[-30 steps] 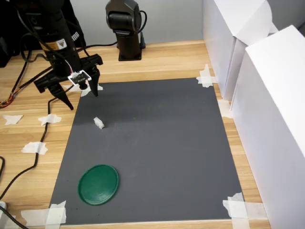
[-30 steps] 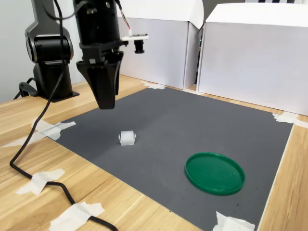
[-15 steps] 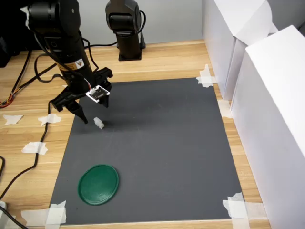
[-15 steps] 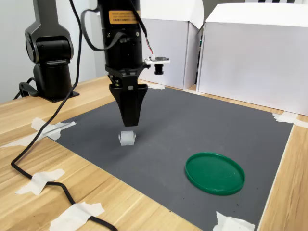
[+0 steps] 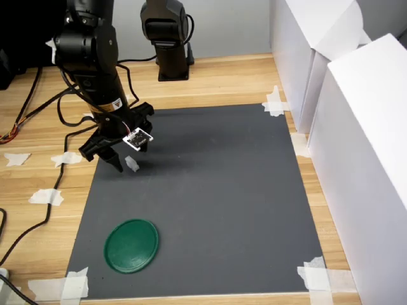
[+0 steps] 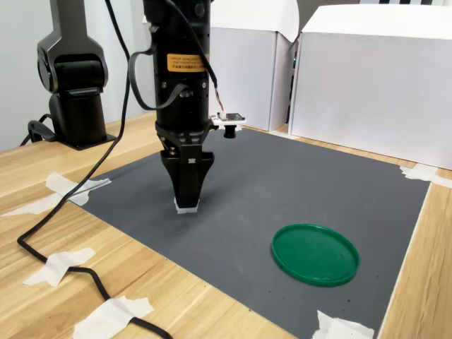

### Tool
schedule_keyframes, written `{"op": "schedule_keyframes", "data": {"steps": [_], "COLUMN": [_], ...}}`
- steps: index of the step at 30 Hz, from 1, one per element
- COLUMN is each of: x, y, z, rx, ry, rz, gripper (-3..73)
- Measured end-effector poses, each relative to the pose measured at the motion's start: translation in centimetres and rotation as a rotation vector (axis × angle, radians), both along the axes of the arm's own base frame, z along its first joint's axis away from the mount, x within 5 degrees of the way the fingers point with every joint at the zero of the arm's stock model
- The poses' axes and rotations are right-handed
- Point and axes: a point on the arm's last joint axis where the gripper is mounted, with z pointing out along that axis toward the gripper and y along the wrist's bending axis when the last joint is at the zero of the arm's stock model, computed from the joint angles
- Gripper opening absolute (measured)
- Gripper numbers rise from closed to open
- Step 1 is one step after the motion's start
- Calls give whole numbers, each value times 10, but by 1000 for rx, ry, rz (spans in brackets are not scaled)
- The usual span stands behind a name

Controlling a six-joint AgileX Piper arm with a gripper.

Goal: Grasp a white terminal and put it on the green lid.

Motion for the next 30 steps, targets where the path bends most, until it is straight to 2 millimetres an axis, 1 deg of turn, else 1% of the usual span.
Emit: {"op": "schedule_keyframes", "data": {"steps": [3, 7, 9, 12, 15, 20, 25, 27, 30], "x": [0, 1, 1, 2, 2, 3, 6, 8, 12], "y": [-1, -1, -1, -1, -2, -2, -1, -1, 0], "z": [-5, -8, -8, -9, -10, -16, -13, -6, 10], "rx": [-7, -14, -17, -18, -16, -11, -2, 6, 17], "ry": [5, -7, -11, -7, -4, 11, -2, -27, -59], "rz": [6, 12, 13, 14, 10, -4, -19, -31, -46], "gripper": [649, 641, 624, 578, 495, 306, 143, 98, 90]}}
